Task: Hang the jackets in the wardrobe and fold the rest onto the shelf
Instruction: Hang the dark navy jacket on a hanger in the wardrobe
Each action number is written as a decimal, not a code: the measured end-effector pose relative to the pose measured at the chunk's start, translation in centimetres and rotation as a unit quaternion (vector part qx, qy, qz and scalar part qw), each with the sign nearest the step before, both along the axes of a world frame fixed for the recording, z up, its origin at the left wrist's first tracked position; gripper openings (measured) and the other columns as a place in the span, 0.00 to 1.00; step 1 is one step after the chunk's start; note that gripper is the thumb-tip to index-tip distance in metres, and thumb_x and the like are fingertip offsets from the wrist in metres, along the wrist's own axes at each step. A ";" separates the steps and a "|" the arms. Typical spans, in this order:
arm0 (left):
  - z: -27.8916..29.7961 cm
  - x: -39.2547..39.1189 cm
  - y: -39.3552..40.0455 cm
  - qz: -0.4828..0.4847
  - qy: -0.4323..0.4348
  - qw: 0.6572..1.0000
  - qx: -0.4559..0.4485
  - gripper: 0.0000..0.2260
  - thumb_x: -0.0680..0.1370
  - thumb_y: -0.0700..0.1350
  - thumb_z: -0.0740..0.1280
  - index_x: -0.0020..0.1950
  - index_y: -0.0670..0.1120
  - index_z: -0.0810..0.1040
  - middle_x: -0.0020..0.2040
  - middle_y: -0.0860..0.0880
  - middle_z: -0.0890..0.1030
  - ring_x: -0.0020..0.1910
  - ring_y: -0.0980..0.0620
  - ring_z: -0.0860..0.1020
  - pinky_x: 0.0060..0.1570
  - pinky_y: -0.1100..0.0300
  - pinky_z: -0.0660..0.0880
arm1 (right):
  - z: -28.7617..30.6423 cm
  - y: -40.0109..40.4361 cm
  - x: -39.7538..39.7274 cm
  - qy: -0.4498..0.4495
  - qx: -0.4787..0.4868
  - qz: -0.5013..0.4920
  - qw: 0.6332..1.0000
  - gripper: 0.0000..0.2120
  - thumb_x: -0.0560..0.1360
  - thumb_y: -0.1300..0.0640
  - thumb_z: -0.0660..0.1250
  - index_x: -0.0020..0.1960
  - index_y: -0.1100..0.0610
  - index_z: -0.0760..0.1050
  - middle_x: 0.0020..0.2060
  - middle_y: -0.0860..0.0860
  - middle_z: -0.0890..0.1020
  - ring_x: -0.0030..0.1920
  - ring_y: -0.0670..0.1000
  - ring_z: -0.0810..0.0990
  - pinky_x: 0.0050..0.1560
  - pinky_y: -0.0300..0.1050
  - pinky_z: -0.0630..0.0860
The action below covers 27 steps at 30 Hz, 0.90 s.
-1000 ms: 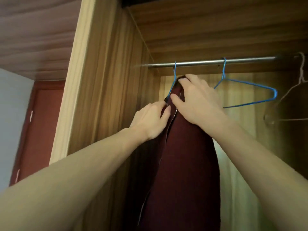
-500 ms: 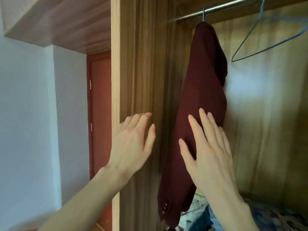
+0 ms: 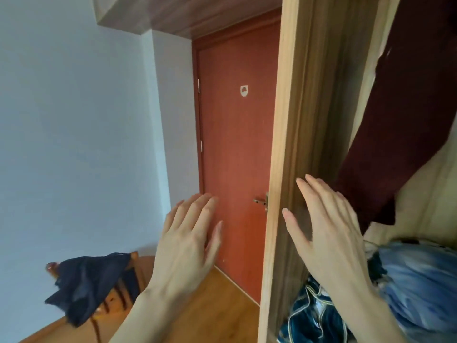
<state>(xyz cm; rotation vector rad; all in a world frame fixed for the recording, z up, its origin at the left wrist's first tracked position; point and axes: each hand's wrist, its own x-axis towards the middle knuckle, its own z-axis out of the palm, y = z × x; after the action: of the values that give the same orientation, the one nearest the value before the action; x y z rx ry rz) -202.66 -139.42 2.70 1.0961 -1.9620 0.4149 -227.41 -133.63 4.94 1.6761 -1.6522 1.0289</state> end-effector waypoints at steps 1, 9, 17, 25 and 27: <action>-0.4 2.0 0.5 0.011 0.000 1.000 0.000 0.20 0.86 0.53 0.58 0.74 0.46 0.76 0.71 0.48 0.79 0.73 0.44 0.74 0.72 0.41 0.71 | -0.5 0.0 1.9 -0.001 0.006 0.013 1.000 0.28 0.82 0.42 0.61 0.78 0.55 0.68 0.76 0.52 0.71 0.77 0.54 0.69 0.78 0.56 0.62; -4.0 16.2 4.0 0.111 0.003 0.994 0.020 0.20 0.85 0.52 0.60 0.73 0.45 0.76 0.72 0.47 0.78 0.74 0.45 0.73 0.74 0.42 0.69 | -4.2 -0.3 16.2 0.001 0.073 0.098 0.993 0.30 0.82 0.39 0.59 0.78 0.55 0.69 0.76 0.53 0.72 0.77 0.54 0.70 0.78 0.56 0.63; -7.5 26.9 4.4 0.192 0.030 0.980 0.037 0.21 0.87 0.55 0.54 0.75 0.47 0.73 0.72 0.49 0.78 0.75 0.47 0.71 0.73 0.46 0.69 | -7.2 -3.3 26.7 0.032 0.100 0.189 0.976 0.30 0.84 0.38 0.57 0.79 0.54 0.68 0.77 0.51 0.71 0.79 0.52 0.66 0.80 0.50 0.55; -11.0 35.3 -0.3 0.243 0.029 0.969 0.040 0.20 0.87 0.54 0.56 0.75 0.46 0.74 0.71 0.49 0.78 0.74 0.48 0.72 0.73 0.50 0.68 | -9.7 -10.1 35.3 0.009 0.081 0.269 0.960 0.27 0.83 0.41 0.61 0.75 0.57 0.73 0.72 0.54 0.77 0.74 0.56 0.73 0.77 0.52 0.62; -12.0 37.1 -2.0 0.249 0.038 0.967 0.044 0.20 0.87 0.54 0.56 0.74 0.46 0.74 0.71 0.49 0.78 0.74 0.48 0.72 0.72 0.51 0.69 | -10.4 -12.4 37.0 0.007 0.085 0.276 0.957 0.25 0.84 0.43 0.63 0.74 0.57 0.73 0.71 0.55 0.78 0.74 0.57 0.74 0.75 0.58 0.68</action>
<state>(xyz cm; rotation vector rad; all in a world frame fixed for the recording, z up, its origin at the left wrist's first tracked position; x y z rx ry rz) -165.53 -141.46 -9.27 1.6436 -1.6364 0.5455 -190.39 -146.04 -5.45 2.3329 -1.3151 1.1389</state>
